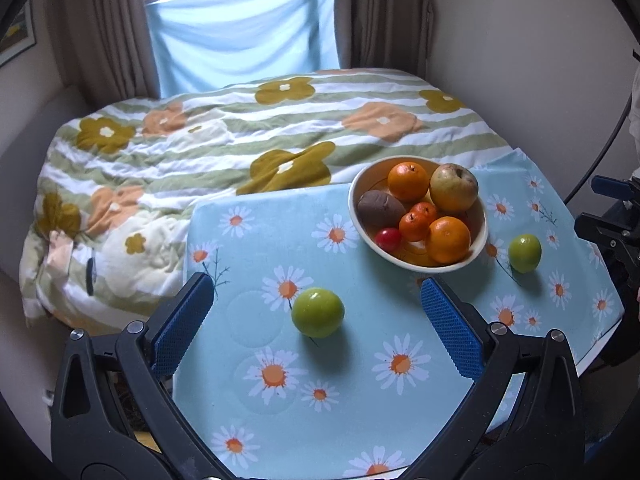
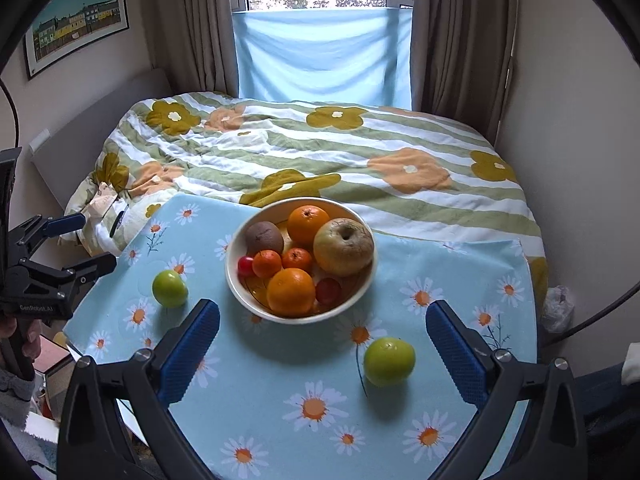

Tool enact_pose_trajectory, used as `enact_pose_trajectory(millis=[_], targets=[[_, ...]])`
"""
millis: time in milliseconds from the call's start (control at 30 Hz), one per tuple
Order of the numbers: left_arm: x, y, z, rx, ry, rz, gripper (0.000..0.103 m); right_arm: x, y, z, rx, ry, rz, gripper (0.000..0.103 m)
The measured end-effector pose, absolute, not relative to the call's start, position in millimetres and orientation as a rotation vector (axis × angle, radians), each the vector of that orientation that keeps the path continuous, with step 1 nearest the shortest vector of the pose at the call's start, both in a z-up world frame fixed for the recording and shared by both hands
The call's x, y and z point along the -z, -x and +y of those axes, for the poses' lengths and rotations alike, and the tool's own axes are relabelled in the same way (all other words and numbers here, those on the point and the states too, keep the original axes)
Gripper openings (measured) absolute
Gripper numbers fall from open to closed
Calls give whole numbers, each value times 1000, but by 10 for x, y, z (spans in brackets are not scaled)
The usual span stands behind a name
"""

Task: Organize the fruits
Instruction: 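Grasp a green apple with the left tool while the right tool grasps the large green apple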

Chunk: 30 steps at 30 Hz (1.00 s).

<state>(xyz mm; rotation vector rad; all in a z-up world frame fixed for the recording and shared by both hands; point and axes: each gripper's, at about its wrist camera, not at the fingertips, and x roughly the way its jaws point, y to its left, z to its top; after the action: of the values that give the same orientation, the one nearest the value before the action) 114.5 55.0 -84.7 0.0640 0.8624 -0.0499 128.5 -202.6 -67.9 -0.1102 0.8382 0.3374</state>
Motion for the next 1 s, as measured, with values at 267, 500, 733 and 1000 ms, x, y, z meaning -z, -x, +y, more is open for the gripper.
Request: enact_pose_trajectory(millis=[267,500,733,1000], targets=[[1217,-1159,505,3,-18,900,103,970,-1178,-2348,-303,114,862,103],[1649,-1294,523,11,-2,954,103,1402,-1302,-2613,-272,35,935,103],[1946,-1471,601,2,6,1005,99,1706,-1489,-2695,-258,-29,991,103],[2136,-1624,602,29,-1,1066,74,1863,-1635,-2699,-246,-82,1036,99]])
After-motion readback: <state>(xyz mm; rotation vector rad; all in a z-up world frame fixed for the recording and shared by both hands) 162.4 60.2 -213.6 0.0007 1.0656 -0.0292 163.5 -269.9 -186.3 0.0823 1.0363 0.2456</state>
